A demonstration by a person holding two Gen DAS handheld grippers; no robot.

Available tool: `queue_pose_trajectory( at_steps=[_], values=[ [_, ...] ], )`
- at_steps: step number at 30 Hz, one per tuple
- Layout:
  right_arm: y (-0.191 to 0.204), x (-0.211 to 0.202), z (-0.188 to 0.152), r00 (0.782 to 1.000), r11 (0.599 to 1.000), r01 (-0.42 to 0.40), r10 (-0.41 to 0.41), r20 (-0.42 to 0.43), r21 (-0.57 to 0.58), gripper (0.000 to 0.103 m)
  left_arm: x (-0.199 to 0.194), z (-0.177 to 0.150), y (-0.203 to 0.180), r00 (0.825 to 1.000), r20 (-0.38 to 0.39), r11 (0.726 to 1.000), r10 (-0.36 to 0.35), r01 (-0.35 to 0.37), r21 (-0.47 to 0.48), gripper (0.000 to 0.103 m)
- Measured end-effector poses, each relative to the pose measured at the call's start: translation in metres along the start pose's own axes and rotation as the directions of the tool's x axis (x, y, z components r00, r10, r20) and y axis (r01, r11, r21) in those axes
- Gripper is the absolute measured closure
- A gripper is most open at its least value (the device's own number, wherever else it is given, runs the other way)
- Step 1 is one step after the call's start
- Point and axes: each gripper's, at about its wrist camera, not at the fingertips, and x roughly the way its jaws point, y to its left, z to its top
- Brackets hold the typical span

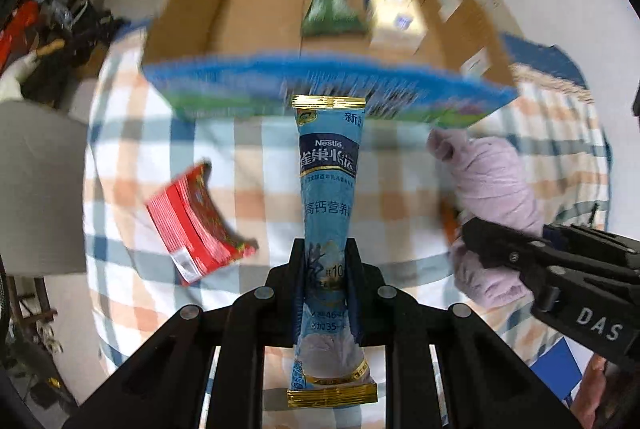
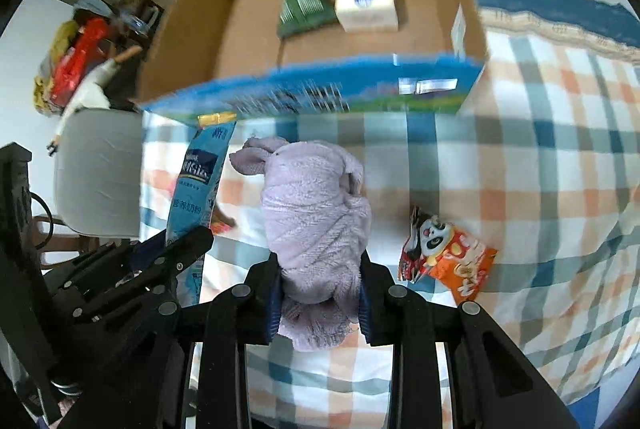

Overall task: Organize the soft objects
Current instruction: 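Lower the plush and blue tube into the box and release both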

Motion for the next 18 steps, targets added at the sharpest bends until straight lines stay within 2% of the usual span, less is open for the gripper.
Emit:
queue_pose_trajectory(
  at_steps=[4, 7, 11, 14, 18],
  values=[
    [-0.001, -0.043, 0.008, 0.998, 1.0, -0.029, 0.029, 0.058, 0.003, 0.071, -0.035, 0.026, 0.007, 0.998, 0.061, 0.999, -0.03, 0.029, 0.018, 0.088],
    [0.017, -0.054, 0.022, 0.994, 0.999, -0.032, 0.031, 0.102, 0.009, 0.071, -0.054, 0.047, 0.015, 0.994, 0.099, 0.999, -0.048, 0.045, 0.03, 0.088],
    [0.022, -0.061, 0.042, 0.992, 0.999, -0.022, 0.017, 0.127, 0.031, 0.071, -0.064, 0.077, 0.015, 0.992, 0.124, 0.999, -0.04, 0.036, 0.032, 0.088],
    [0.023, -0.053, 0.07, 0.991, 0.998, 0.001, -0.008, 0.133, 0.056, 0.071, -0.059, 0.107, 0.026, 0.992, 0.124, 0.999, -0.035, 0.033, 0.019, 0.088],
    [0.015, -0.036, 0.101, 0.994, 0.995, 0.009, -0.02, 0.106, 0.103, 0.071, -0.048, 0.143, 0.038, 0.994, 0.11, 1.0, -0.008, 0.007, 0.006, 0.088]
  ],
)
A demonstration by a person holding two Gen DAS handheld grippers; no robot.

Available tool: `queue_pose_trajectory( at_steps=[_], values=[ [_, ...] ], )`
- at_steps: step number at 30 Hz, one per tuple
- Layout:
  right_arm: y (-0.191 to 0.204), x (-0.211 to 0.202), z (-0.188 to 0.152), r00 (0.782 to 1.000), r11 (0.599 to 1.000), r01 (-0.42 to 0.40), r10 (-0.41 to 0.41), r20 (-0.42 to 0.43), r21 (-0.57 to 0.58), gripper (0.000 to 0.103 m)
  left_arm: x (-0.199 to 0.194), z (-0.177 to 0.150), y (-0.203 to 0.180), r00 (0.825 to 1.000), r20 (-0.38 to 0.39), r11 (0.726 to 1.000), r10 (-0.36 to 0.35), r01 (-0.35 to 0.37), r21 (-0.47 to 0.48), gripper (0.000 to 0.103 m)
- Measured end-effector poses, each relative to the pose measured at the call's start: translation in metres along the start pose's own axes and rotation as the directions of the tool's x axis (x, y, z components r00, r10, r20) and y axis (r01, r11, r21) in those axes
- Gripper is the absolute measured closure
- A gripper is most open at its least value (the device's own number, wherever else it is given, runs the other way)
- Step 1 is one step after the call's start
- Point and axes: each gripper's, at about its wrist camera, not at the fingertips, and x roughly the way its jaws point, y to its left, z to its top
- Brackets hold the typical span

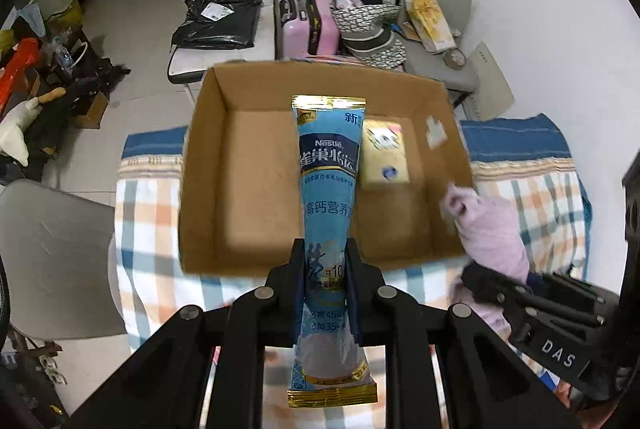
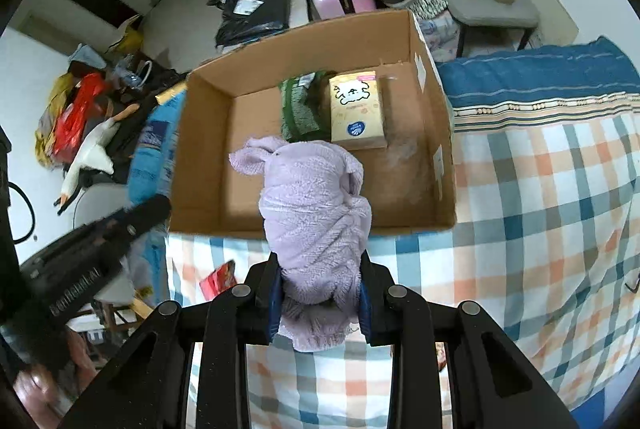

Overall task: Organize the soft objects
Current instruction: 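Lower the plush and blue tube into the box and release both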

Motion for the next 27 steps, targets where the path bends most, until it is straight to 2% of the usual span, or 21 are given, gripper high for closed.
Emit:
queue_pose_trajectory(
  at_steps=[7, 13, 20, 25, 27],
  values=[
    [-0.013, 0.053, 0.042, 0.997, 0.997, 0.057, -0.054, -0.059, 0.053, 0.071, 0.049, 0.054, 0.026, 0.996, -0.083, 0.999, 0.033, -0.034, -0.017, 0.088],
    [-0.022, 0.097, 0.064, 0.988, 0.991, 0.113, -0.105, -0.114, 0.068, 0.071, 0.102, 0.087, 0.043, 0.984, -0.169, 0.998, 0.056, -0.06, -0.019, 0.088],
    [-0.028, 0.135, 0.061, 0.976, 0.987, 0.153, -0.142, -0.163, 0.059, 0.071, 0.153, 0.105, 0.049, 0.967, -0.247, 0.998, 0.065, -0.068, -0.002, 0.088],
    [-0.031, 0.157, 0.057, 0.965, 0.983, 0.179, -0.166, -0.202, 0.044, 0.071, 0.173, 0.111, 0.046, 0.959, -0.271, 0.997, 0.083, -0.078, 0.027, 0.088],
    [-0.031, 0.165, 0.058, 0.96, 0.982, 0.187, -0.174, -0.22, 0.039, 0.068, 0.178, 0.112, 0.043, 0.957, -0.273, 0.994, 0.103, -0.092, 0.051, 0.084]
  ],
)
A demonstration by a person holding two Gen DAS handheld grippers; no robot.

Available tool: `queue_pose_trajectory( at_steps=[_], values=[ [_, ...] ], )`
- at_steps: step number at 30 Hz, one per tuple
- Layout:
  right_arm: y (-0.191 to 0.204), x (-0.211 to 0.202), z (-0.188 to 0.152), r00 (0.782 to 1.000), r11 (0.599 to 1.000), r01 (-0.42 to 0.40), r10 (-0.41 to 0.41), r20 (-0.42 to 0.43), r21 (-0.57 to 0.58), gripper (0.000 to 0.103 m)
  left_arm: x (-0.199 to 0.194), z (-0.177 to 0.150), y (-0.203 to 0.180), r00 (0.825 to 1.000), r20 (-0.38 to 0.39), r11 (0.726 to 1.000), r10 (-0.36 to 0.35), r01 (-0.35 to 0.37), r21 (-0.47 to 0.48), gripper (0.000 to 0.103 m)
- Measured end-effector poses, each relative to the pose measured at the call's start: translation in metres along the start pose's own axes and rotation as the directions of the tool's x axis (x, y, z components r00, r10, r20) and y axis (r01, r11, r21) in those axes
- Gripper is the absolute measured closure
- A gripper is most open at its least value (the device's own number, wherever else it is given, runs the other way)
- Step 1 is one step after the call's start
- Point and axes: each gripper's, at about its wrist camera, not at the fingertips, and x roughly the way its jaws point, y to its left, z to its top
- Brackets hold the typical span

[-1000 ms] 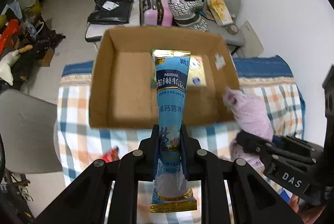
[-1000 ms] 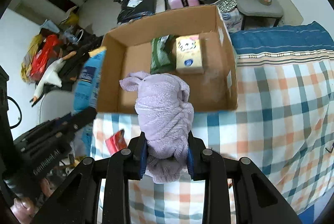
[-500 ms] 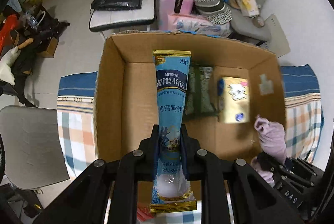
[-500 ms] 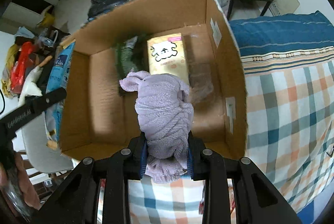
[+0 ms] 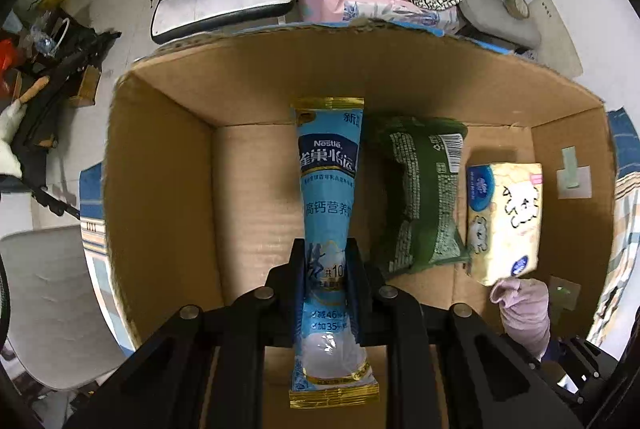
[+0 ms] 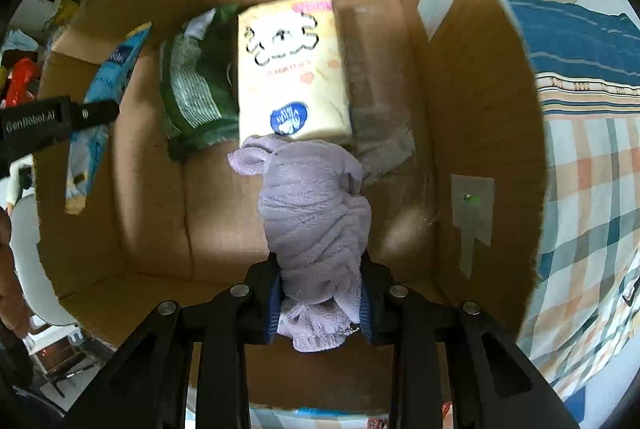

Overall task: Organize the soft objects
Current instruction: 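Lower the plush and blue tube into the box and release both, then grasp the orange panda bag with the right tool while the left tool grasps the red pack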

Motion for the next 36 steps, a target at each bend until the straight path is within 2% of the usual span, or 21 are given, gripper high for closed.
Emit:
queue_pose_trajectory(
  at_steps=[3, 6, 11, 14, 16, 18, 19, 21, 22, 23, 24, 26, 36],
  values=[
    [0.0, 0.005, -0.001, 1.0, 1.0, 0.014, -0.014, -0.012, -0.003, 0.062, 0.001, 0.002, -0.002, 0.999, 0.0, 0.999, 0.052, -0.052, -0.002, 0.077],
    [0.001, 0.002, -0.001, 1.0, 1.0, 0.02, -0.02, -0.007, -0.001, 0.055, 0.0, 0.002, 0.002, 1.0, -0.011, 0.999, 0.028, -0.029, -0.032, 0.075],
    [0.001, -0.011, 0.002, 1.0, 1.0, 0.028, -0.028, 0.013, -0.013, 0.045, -0.009, -0.001, 0.003, 1.0, 0.001, 0.999, 0.027, -0.027, -0.04, 0.075],
    [0.007, -0.021, 0.0, 0.999, 0.999, 0.035, -0.034, 0.031, -0.032, 0.03, -0.02, -0.008, 0.005, 0.999, 0.019, 0.998, 0.032, -0.031, -0.046, 0.073],
    [0.012, -0.029, -0.002, 0.998, 0.998, 0.039, -0.036, 0.046, -0.048, 0.019, -0.03, -0.014, 0.008, 0.999, 0.04, 0.998, 0.018, -0.016, -0.057, 0.066],
    [0.017, -0.037, -0.006, 0.997, 0.997, 0.047, -0.043, 0.063, -0.066, 0.007, -0.042, -0.024, 0.01, 0.998, 0.069, 0.998, 0.016, -0.011, -0.064, 0.055],
    [0.018, -0.04, -0.007, 0.996, 0.996, 0.051, -0.046, 0.073, -0.073, 0.007, -0.048, -0.029, 0.01, 0.996, 0.086, 0.998, 0.012, -0.006, -0.069, 0.051],
    [0.022, -0.047, -0.012, 0.993, 0.994, 0.069, -0.06, 0.1, -0.083, 0.006, -0.061, -0.044, 0.011, 0.992, 0.122, 0.998, 0.005, 0.004, -0.068, 0.034],
    [0.024, -0.05, -0.015, 0.992, 0.994, 0.076, -0.067, 0.109, -0.085, 0.005, -0.067, -0.051, 0.011, 0.991, 0.135, 0.998, 0.0, 0.009, -0.067, 0.03],
    [0.025, -0.058, -0.019, 0.99, 0.992, 0.085, -0.073, 0.122, -0.091, 0.0, -0.073, -0.059, 0.011, 0.989, 0.148, 0.998, -0.003, 0.012, -0.062, 0.02],
    [0.025, -0.062, -0.021, 0.988, 0.991, 0.092, -0.079, 0.133, -0.094, 0.0, -0.078, -0.064, 0.011, 0.987, 0.158, 0.998, -0.002, 0.012, -0.064, 0.014],
    [0.027, -0.073, -0.028, 0.982, 0.989, 0.113, -0.097, 0.161, -0.095, 0.0, -0.089, -0.077, 0.013, 0.982, 0.187, 0.998, 0.001, 0.011, -0.064, 0.01],
    [0.033, -0.12, -0.069, 0.959, 0.984, 0.135, -0.1, 0.266, -0.117, 0.0, -0.146, -0.145, 0.011, 0.941, 0.338, 0.997, 0.028, -0.001, -0.079, 0.001]
  ],
)
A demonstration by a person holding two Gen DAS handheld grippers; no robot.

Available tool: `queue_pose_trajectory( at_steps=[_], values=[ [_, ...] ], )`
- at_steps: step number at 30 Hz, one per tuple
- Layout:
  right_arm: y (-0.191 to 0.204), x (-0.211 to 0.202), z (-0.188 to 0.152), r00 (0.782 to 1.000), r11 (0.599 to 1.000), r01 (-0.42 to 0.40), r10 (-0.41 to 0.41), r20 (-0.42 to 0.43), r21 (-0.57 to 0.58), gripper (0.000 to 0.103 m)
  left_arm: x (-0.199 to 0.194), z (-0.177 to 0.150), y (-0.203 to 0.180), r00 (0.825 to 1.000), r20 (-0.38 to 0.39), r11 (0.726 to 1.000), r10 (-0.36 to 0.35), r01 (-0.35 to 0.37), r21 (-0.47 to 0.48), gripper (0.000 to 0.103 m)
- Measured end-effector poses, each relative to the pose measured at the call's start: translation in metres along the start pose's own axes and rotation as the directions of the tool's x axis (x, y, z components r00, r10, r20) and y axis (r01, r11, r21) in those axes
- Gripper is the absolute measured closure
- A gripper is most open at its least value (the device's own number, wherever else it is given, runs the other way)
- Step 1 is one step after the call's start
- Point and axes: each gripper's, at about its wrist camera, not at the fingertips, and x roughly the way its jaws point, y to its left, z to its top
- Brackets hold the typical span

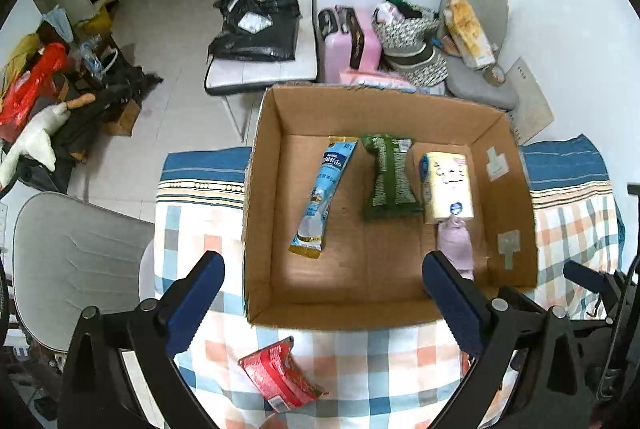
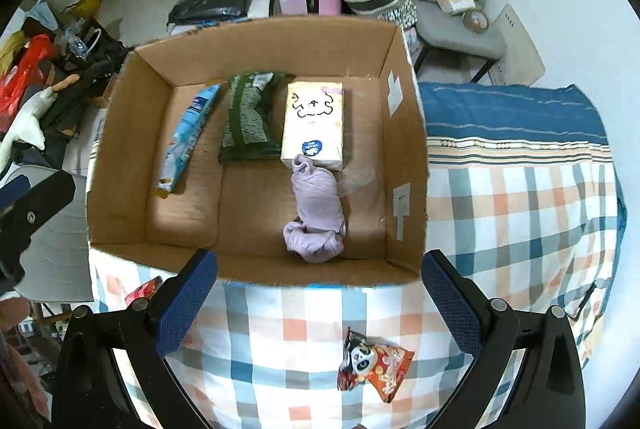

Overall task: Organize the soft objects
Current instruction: 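Grasp the orange panda bag with the right tool while the left tool grasps the red pack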

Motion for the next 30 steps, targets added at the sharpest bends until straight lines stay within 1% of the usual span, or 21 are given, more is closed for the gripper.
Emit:
queue_pose_trajectory(
  at_steps=[2, 6, 10, 17, 20, 24, 26, 28, 30],
  values=[
    [0.002, -0.013, -0.007, 1.0, 1.0, -0.01, 0.01, 0.021, -0.007, 0.0, -0.011, -0.007, -0.001, 1.0, 0.021, 1.0, 0.004, -0.004, 0.003, 0.001],
    [0.008, -0.043, -0.022, 0.997, 1.0, 0.0, 0.002, 0.078, -0.029, 0.0, -0.038, -0.025, -0.005, 0.998, 0.067, 1.0, 0.018, -0.018, -0.003, 0.001],
    [0.008, -0.068, -0.036, 0.993, 0.999, -0.019, 0.022, 0.115, -0.027, 0.0, -0.065, -0.041, -0.005, 0.993, 0.117, 1.0, 0.022, -0.019, -0.025, 0.001],
    [0.004, -0.101, -0.061, 0.986, 0.998, -0.054, 0.057, 0.155, -0.025, 0.0, -0.109, -0.061, -0.008, 0.982, 0.187, 0.999, 0.034, -0.027, -0.041, 0.001],
    [0.002, -0.114, -0.073, 0.983, 0.997, -0.073, 0.076, 0.164, -0.023, 0.0, -0.121, -0.067, -0.01, 0.978, 0.206, 0.999, 0.033, -0.023, -0.047, 0.001],
    [-0.003, -0.125, -0.085, 0.979, 0.995, -0.096, 0.098, 0.177, -0.018, 0.0, -0.131, -0.075, -0.009, 0.976, 0.218, 0.998, 0.023, -0.009, -0.065, 0.001],
    [-0.01, -0.125, -0.09, 0.979, 0.994, -0.106, 0.105, 0.175, -0.005, 0.0, -0.132, -0.079, -0.008, 0.976, 0.217, 0.997, 0.031, -0.016, -0.074, 0.001],
    [-0.022, -0.116, -0.097, 0.981, 0.994, -0.106, 0.102, 0.164, 0.013, 0.0, -0.124, -0.085, -0.007, 0.977, 0.206, 0.995, 0.061, -0.042, -0.095, 0.001],
    [-0.035, -0.096, -0.102, 0.989, 0.994, -0.103, 0.098, 0.115, 0.035, 0.0, -0.106, -0.096, -0.006, 0.982, 0.169, 0.991, 0.084, -0.064, -0.12, 0.001]
  ],
)
